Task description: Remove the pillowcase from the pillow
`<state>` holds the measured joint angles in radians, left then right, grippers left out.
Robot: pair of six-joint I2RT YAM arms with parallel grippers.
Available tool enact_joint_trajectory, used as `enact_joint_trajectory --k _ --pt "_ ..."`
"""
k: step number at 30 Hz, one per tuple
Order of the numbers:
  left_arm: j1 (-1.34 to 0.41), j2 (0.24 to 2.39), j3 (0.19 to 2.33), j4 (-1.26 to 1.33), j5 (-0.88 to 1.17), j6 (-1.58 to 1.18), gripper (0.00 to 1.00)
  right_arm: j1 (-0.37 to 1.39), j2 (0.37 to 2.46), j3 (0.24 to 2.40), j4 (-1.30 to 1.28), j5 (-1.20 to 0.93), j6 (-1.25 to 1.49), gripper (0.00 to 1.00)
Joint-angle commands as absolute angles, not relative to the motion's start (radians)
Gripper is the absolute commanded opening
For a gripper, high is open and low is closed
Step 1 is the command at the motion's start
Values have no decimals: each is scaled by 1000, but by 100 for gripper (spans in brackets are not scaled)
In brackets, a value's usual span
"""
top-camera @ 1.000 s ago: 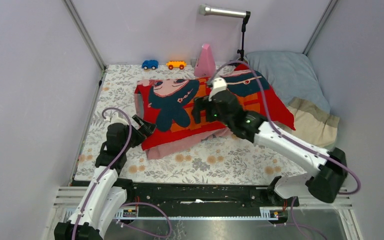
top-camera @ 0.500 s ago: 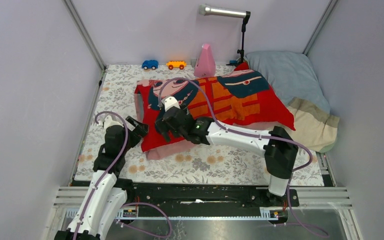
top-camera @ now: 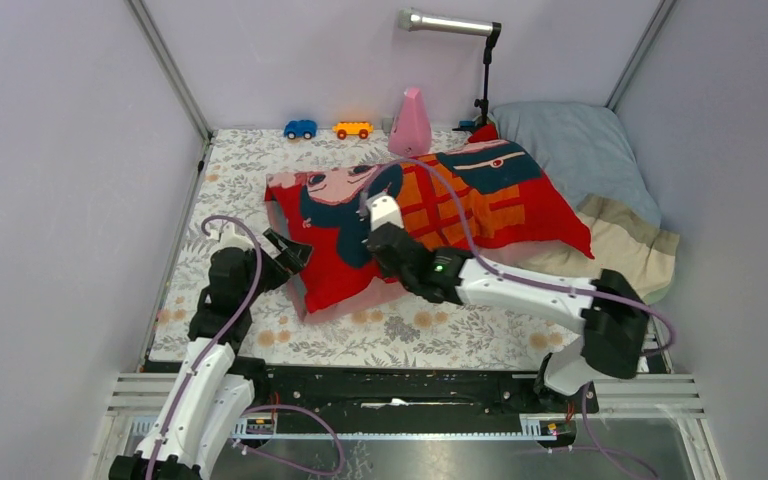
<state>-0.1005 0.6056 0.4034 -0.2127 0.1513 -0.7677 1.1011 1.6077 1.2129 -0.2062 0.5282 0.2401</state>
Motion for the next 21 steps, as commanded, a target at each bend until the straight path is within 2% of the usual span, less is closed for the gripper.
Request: enact_joint_trajectory --k 1,5,10,14,16,17,21 --pt "-95 611 384 -50 295 -784 99 982 1430 1096 -142 536 262 0" --pt "-95 612 374 -42 304 -820 99 831 1324 973 -78 377 332 0" --pt "-95 590 379 -109 263 -858 97 740 1254 897 -25 331 371 0" --pt "-95 523 397 -256 139 -912 85 717 1257 905 -28 295 384 0" --pt "-95 464 394 -363 22 -987 68 716 1255 911 -29 280 385 0" --pt "-94 437 375 -390 7 -1018 64 715 1253 911 -29 275 384 1" --pt "-95 399 278 -339 92 -1100 60 715 1246 912 -29 268 385 1"
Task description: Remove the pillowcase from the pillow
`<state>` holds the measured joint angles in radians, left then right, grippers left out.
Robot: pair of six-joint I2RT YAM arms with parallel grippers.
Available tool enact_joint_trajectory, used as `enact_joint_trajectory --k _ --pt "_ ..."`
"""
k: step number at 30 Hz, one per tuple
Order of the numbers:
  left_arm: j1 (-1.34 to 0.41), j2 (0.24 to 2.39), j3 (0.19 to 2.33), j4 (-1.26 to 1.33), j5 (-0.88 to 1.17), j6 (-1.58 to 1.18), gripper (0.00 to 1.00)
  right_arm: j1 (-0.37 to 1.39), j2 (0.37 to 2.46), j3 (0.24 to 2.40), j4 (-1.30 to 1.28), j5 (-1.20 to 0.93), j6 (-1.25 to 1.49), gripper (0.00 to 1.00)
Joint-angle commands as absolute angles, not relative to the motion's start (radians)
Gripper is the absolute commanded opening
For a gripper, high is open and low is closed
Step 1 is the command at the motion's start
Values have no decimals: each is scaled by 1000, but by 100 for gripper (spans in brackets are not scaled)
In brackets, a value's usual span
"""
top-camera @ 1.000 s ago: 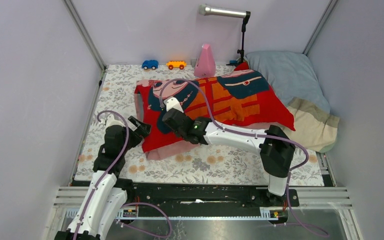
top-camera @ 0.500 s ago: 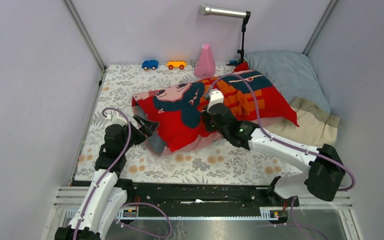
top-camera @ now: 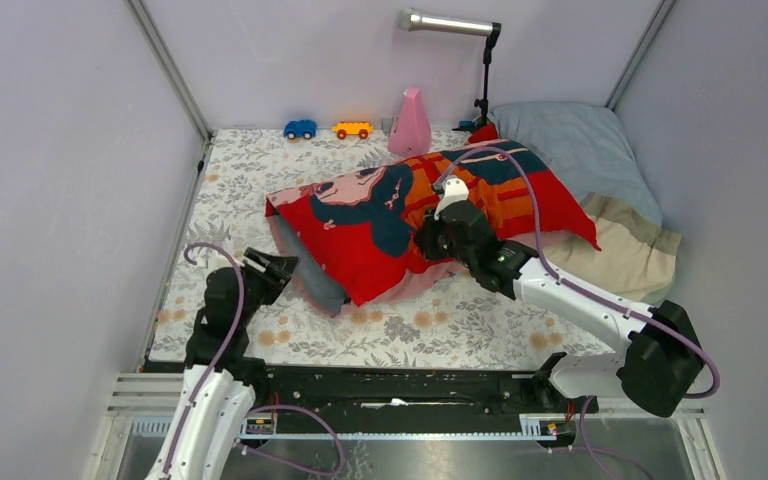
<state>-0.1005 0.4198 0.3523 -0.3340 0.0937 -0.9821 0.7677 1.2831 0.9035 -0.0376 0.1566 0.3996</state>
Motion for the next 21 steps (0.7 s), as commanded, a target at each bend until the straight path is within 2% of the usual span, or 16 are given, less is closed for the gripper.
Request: enact_joint_trajectory --k 1,5,9,13,21 --pt "-95 412 249 -280 132 -1120 60 716 1246 911 -28 264 387 1" --pt "-95 545 136 110 362 -1174 74 716 1246 913 -26 250 391 2" --pt "-96 775 172 338 532 -1163 86 716 1241 911 -26 240 394 2" --pt "-97 801 244 390 581 -1149 94 716 1233 908 -28 228 396 2" --pt "-97 604 315 174 372 -1091 99 715 1222 899 -26 230 390 4"
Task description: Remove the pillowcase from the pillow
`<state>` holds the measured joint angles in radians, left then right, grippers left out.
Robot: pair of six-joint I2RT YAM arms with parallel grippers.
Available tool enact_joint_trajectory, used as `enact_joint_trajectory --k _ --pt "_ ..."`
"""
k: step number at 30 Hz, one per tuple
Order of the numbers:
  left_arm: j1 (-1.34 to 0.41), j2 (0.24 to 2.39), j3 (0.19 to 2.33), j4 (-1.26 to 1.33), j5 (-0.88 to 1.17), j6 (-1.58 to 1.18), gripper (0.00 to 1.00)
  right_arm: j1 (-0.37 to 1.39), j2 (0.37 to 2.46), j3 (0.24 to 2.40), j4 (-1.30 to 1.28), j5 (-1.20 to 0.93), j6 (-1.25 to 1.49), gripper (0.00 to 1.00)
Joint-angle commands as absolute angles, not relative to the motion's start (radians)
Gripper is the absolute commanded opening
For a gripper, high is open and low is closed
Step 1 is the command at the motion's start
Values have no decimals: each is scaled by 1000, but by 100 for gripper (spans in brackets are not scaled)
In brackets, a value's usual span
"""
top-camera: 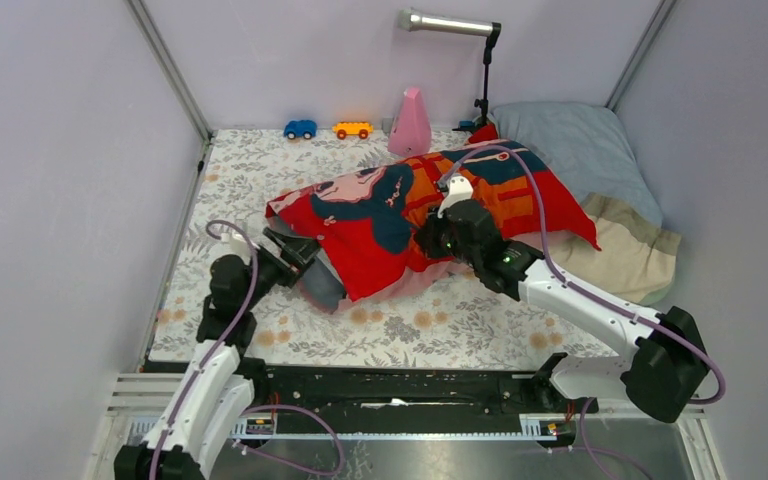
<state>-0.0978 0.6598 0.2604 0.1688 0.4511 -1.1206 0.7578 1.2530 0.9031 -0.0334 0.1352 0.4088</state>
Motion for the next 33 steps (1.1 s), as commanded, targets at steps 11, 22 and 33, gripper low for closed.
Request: enact_joint_trajectory --k 11,22,33 --pt "-98 837 297 430 557 -1190 99 715 1257 923 -11 120 364 38" --pt "-100 751 305 331 518 -1144 99 926 1311 1140 -176 67 162 88" --pt "-98 726 302 308 520 -1138 99 1028 1543 1361 -174 -25 148 85"
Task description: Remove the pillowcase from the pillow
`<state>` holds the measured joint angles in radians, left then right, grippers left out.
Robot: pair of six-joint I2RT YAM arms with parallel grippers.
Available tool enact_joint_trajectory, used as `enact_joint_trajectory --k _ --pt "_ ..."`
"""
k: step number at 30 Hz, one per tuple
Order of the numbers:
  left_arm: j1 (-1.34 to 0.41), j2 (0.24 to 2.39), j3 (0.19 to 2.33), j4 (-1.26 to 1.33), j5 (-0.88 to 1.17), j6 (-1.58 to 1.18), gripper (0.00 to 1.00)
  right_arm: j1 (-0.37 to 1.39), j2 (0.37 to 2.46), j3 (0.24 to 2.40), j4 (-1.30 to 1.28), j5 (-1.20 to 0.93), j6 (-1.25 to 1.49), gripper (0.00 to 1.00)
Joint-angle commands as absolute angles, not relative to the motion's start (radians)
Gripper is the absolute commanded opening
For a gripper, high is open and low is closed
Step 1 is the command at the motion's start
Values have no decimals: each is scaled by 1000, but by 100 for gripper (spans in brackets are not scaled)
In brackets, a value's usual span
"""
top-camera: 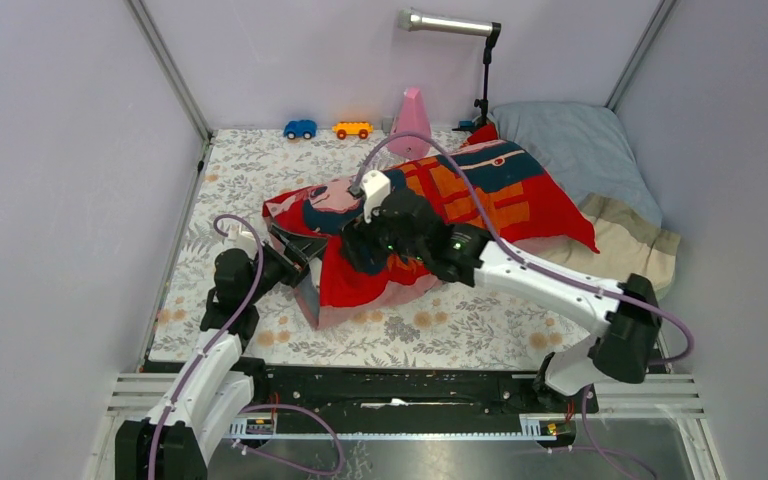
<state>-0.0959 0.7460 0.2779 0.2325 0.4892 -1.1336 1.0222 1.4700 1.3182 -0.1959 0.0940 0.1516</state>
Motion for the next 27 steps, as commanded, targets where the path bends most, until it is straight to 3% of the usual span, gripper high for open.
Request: enact_joint_trajectory --k 1,14,18,23,27 --pt "-98 723 300 310 522 -1140 99 1028 1556 1362 -156 -51 157 84" --pt "-96 711 297 394 594 -1128 99 1028 1693 1417 -88 -137 190 76" --pt "-97 721 309 390 624 -1113 99 1028 1690 1400 -37 -95 222 53" --pt "-89 694 346 247 578 -1048 99 1018 1636 1338 20 31 290 2" --pt "-84 663 404 39 462 -971 99 953 1601 1283 30 24 359 0"
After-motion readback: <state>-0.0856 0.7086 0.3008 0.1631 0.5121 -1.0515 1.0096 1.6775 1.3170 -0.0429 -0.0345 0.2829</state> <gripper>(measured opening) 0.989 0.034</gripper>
